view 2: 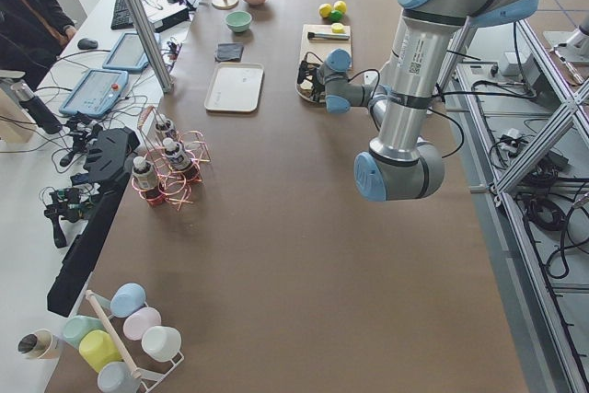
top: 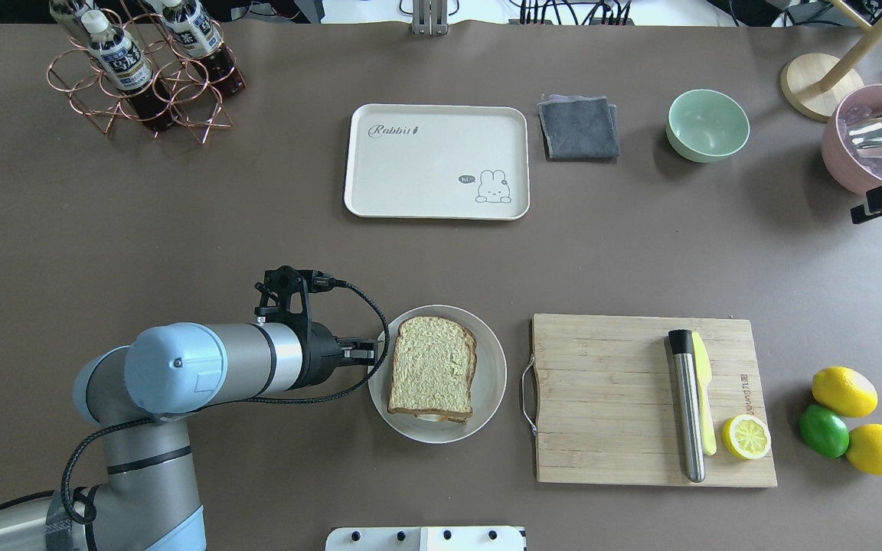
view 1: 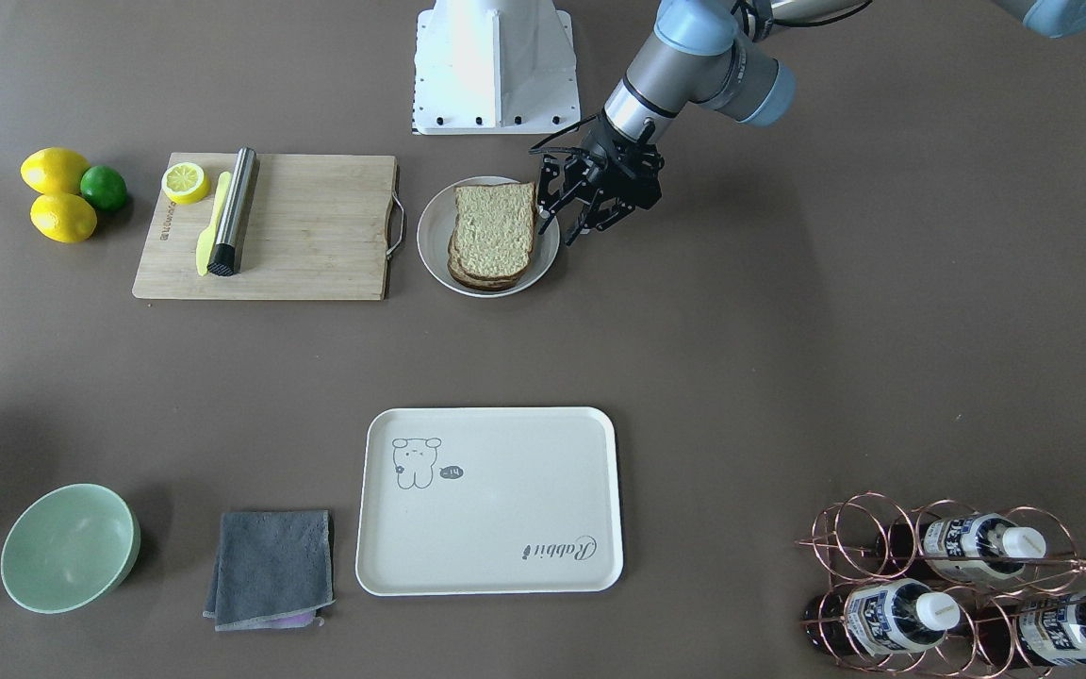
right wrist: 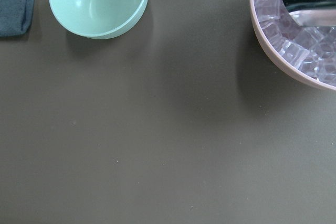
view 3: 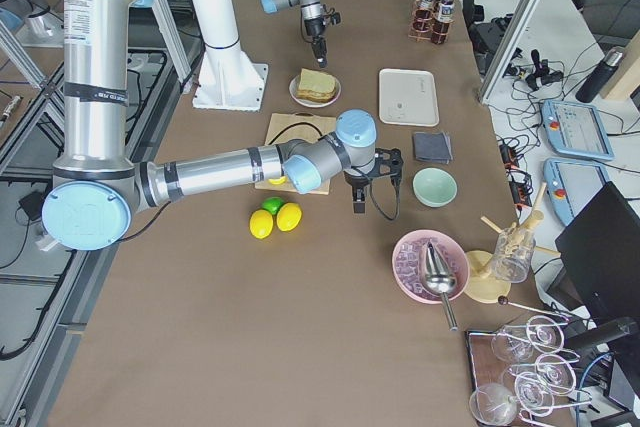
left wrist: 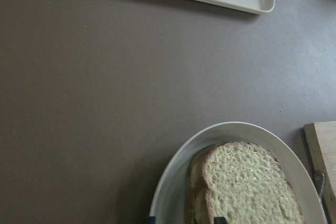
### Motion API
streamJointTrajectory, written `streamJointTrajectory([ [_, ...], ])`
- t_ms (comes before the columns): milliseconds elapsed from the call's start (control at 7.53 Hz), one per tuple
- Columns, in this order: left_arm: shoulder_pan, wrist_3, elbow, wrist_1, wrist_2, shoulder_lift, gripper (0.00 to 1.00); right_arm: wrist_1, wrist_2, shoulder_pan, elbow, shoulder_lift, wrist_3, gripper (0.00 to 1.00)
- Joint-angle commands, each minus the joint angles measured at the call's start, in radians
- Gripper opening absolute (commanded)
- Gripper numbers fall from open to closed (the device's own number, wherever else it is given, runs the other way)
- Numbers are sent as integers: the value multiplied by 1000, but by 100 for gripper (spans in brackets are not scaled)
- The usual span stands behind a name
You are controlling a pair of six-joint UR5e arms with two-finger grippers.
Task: Make sandwich and place on tray
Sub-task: 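Grasp the rim of the white plate with the left gripper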
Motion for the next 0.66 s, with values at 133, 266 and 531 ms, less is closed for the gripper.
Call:
streamJointTrajectory([
  [133,2,1,103,-88,1,-3,46,0,-1,1,3,-4,5,100],
  [266,4,1,117,-108,1,-4,46,0,-3,1,1,-4,7,100],
  [531,4,1,116,-108,-4,-9,46,0,-3,1,1,-4,5,100],
])
